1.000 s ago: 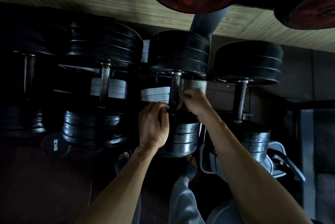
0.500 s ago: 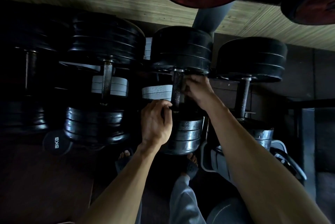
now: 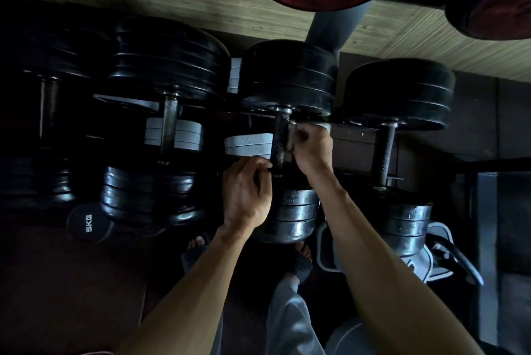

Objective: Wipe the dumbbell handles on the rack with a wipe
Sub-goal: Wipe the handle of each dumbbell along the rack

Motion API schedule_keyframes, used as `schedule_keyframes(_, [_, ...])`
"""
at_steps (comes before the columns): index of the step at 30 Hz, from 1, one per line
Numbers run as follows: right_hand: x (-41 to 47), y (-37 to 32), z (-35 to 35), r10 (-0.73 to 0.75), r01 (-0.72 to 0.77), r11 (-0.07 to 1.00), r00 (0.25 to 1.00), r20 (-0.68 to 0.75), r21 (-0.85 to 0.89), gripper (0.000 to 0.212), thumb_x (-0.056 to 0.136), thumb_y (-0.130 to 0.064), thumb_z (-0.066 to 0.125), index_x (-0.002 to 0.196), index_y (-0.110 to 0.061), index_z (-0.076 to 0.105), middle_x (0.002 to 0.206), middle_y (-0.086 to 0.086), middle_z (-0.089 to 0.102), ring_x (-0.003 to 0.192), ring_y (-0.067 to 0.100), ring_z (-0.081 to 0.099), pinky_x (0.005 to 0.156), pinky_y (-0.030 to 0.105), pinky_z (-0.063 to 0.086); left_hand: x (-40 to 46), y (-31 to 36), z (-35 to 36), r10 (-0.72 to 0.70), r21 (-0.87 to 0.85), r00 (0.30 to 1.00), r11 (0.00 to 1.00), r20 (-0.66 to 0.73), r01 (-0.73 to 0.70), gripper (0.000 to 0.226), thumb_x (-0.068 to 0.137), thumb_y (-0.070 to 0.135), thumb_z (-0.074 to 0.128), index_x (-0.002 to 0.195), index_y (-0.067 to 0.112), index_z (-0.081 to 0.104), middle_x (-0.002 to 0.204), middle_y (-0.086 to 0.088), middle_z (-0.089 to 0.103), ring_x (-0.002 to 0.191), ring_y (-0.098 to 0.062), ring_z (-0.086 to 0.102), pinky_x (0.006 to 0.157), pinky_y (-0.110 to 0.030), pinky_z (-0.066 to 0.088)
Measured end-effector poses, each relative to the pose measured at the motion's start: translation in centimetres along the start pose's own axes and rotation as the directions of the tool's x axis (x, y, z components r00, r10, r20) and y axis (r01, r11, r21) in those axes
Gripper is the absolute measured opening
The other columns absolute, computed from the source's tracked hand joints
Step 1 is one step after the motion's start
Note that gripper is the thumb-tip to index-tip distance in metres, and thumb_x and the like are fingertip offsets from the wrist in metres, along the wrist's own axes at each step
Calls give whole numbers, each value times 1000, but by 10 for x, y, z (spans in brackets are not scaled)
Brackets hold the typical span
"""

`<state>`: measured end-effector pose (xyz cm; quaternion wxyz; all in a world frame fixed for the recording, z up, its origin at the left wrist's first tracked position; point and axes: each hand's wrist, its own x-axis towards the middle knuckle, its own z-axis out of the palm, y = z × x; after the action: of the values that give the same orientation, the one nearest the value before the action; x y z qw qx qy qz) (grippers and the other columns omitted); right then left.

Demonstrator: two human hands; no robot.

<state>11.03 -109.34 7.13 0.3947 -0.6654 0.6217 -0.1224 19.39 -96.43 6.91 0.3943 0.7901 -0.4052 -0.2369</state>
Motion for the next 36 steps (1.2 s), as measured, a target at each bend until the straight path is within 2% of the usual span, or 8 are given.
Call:
schedule_keyframes(2, [-9,-2,1,14,-12,999,999,-31,43,29,98,-19,61,73,-8,72,69,5,72,60,18,65,51,17,39,0,1,0,4,-4,1000,1000,-3,-4,27,87,20,44,87,14,70,88,1,71,81,-19,66,75,-37,53])
schedule_keyframes(8, [-26,5,-16,-2,8,999,985,171,-35,20,90,-26,74,83,-7,74,75,4,71,69,18,64,57,20,43,-1,1,0,-8,6,1000,1000,-9,8,25,87,19,46,85,14,70,86,1,71,79,-19,65,74,-38,52])
schedule_keyframes(15, [8,-23,-4,-40,63,985,989,-146,158,30,91,-21,72,65,-7,69,53,-10,61,49,-5,57,55,11,41,0,5,-1,-21,4,1000,1000,-14,21,28,87,24,44,81,16,69,84,2,71,79,-21,66,77,-40,52])
schedule_keyframes(22, [-34,10,-7,-10,-5,997,979,202,74,21,80,-8,79,68,-20,66,63,-23,63,58,-17,57,57,4,39,-3,2,0,-62,46,998,997,-24,63,27,86,25,44,75,13,65,80,-5,67,74,-27,60,71,-43,50])
schedule_keyframes(27, [-15,-11,0,-100,114,984,990,-100,137,18,89,-14,73,75,-4,67,70,-1,72,61,-3,63,56,6,40,-4,0,2,-91,29,995,995,-36,92,29,87,27,44,79,14,69,83,-3,70,79,-26,64,77,-43,51])
schedule_keyframes(29, [-9,-13,2,-117,133,981,987,-114,145,21,90,-16,72,75,-4,65,72,2,73,62,6,65,56,7,42,-3,0,2,-78,30,996,996,-41,79,30,87,27,44,79,14,70,84,-3,70,79,-25,64,78,-42,51])
schedule_keyframes(33, [-21,6,-5,-96,94,995,979,181,17,17,85,-17,78,72,-17,67,80,-4,75,70,4,67,60,15,47,-2,-1,0,-71,-8,997,997,-8,71,27,85,31,49,88,15,70,87,0,70,79,-19,66,75,-40,54])
schedule_keyframes(36, [-22,21,-16,-39,58,998,930,366,-39,16,81,-20,81,72,-23,68,82,-7,77,82,4,72,72,25,54,9,-4,-11,-156,-61,977,984,148,167,29,88,29,59,116,22,63,113,0,63,96,-12,63,90,-34,53])
